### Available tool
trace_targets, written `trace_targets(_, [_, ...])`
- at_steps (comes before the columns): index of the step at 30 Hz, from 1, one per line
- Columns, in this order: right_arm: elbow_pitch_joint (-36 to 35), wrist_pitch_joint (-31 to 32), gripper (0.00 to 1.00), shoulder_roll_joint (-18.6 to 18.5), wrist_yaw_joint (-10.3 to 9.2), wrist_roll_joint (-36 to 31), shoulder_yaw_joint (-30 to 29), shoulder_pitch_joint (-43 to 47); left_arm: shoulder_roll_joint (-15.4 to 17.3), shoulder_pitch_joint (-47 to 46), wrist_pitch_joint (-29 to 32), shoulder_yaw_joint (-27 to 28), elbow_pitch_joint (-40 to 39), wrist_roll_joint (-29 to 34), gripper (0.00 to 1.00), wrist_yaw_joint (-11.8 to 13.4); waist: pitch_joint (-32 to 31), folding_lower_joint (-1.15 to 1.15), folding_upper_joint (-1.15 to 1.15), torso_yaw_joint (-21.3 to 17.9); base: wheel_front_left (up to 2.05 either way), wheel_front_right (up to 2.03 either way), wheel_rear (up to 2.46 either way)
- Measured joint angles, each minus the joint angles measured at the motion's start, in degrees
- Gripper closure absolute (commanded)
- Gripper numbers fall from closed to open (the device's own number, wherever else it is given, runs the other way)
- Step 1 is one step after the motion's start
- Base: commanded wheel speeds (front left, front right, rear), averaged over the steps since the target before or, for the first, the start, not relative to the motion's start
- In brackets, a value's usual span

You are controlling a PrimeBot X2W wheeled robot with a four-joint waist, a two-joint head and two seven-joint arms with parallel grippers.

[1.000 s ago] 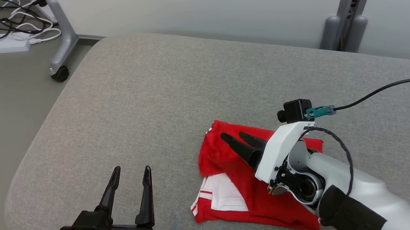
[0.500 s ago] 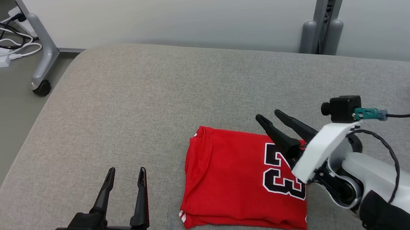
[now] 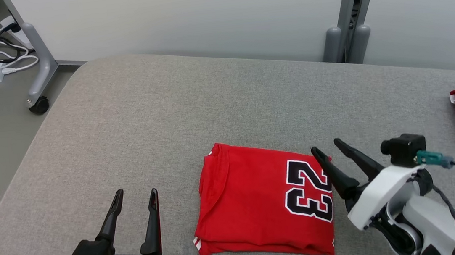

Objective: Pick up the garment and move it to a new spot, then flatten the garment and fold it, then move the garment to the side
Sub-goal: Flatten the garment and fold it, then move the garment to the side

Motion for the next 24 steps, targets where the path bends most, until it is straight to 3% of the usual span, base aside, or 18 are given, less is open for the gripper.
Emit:
trace_targets(7, [-0.77, -0.01, 0.00, 1.57, 0.00, -7.81, -6.78, 4.57, 0.00, 0.41, 0.00, 0.16, -0.12, 0.09, 0.00, -0.09, -0.70, 0.00, 0.00, -0.69, 0.00, 0.00, 0.00])
trace_targets(15, [0.92, -0.01, 0.00, 3.46, 0.00, -9.10, -12.05, 9.36, 0.01, 1.23, 0.00, 0.54, -0.60, 0.19, 0.00, -0.07, -1.22, 0.00, 0.00, -1.68, 0.00, 0.00, 0.00])
trace_targets(19, [2.20, 1.18, 0.00, 3.99, 0.00, -7.01, -10.56, 10.32, 0.00, 1.40, 0.00, 0.85, -0.87, 0.20, 0.00, 0.02, -1.05, 0.00, 0.00, -2.40, 0.00, 0.00, 0.00])
trace_targets(24, [1.93, 10.59, 0.00, 2.91, 0.00, 0.80, -7.01, 7.51, 0.00, 1.33, 0.00, 0.88, -0.98, 0.24, 0.00, 0.14, -0.54, 0.00, 0.00, -3.12, 0.00, 0.00, 0.00])
